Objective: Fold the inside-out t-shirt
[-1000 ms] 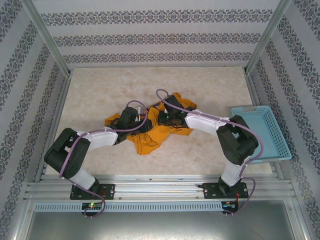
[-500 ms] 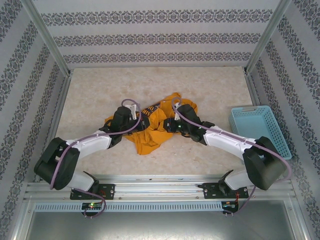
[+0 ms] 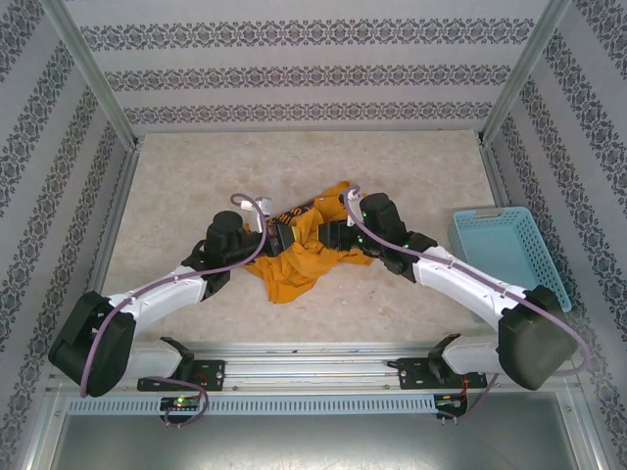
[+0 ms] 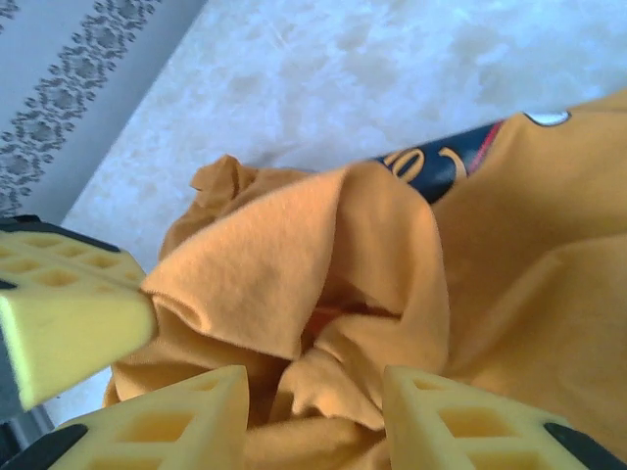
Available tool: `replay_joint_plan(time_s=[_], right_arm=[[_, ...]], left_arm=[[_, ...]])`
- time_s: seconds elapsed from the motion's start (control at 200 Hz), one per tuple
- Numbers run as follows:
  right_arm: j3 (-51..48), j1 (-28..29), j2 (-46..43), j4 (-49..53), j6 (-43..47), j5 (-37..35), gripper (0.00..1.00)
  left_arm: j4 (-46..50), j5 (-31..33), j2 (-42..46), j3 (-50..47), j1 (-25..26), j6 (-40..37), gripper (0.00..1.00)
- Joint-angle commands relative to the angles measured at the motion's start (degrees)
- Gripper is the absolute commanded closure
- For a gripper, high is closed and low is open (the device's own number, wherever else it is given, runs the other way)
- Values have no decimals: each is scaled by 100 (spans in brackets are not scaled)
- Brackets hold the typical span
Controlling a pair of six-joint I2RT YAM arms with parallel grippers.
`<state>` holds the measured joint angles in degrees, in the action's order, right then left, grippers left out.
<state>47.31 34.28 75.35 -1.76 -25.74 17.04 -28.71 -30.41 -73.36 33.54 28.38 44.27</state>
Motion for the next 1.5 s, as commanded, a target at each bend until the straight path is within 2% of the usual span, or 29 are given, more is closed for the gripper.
replay_joint_plan(time_s=[0.0, 0.195, 0.395, 0.595, 0.664, 0.799, 0.894, 1.019, 1.144, 1.314, 1.354, 1.444, 1.494], right_arm=[[-82, -138, 325, -755, 451, 974, 58], [-102, -126, 936, -1509, 850, 1747, 56], [-313, -113, 1119, -2075, 664, 1976, 49], [-255, 113, 1420, -2413, 554, 2221, 50], [-158, 209, 1494, -2394, 586, 2159, 56], [-161, 232, 1379, -2284, 622, 1594, 85], [-289, 182, 981, -1924, 708, 953, 100], [-328, 173, 270, -1029, 945, 207, 100], [-82, 184, -217, -3, 1093, -74, 100], [608, 241, -425, 1193, 1030, -411, 100], [851, 287, -402, 1478, 995, -534, 100], [1381, 371, -220, 1981, 731, -821, 100], [1680, 378, -56, 2253, 514, -898, 100]], left_arm=[[-395, -167, 162, -62, -1, 48, 100], [-236, -48, 328, -127, -8, 14, 100], [-114, 27, 403, -120, -8, -44, 100], [-109, 1, 347, -81, -4, -55, 100], [-134, 0, 332, -70, -8, -43, 100], [32, 76, 365, -59, -12, -109, 100], [510, 376, 440, 5, -16, -301, 100], [1453, 1021, 498, 180, -21, -661, 100], [2216, 1448, 338, 490, -25, -961, 100], [3082, 1809, 12, 1031, -17, -1206, 100], [3242, 1846, 8, 1128, 22, -1298, 95], [3251, 1956, 283, 1111, 242, -1514, 77], [3111, 2055, 535, 969, 369, -1516, 72]])
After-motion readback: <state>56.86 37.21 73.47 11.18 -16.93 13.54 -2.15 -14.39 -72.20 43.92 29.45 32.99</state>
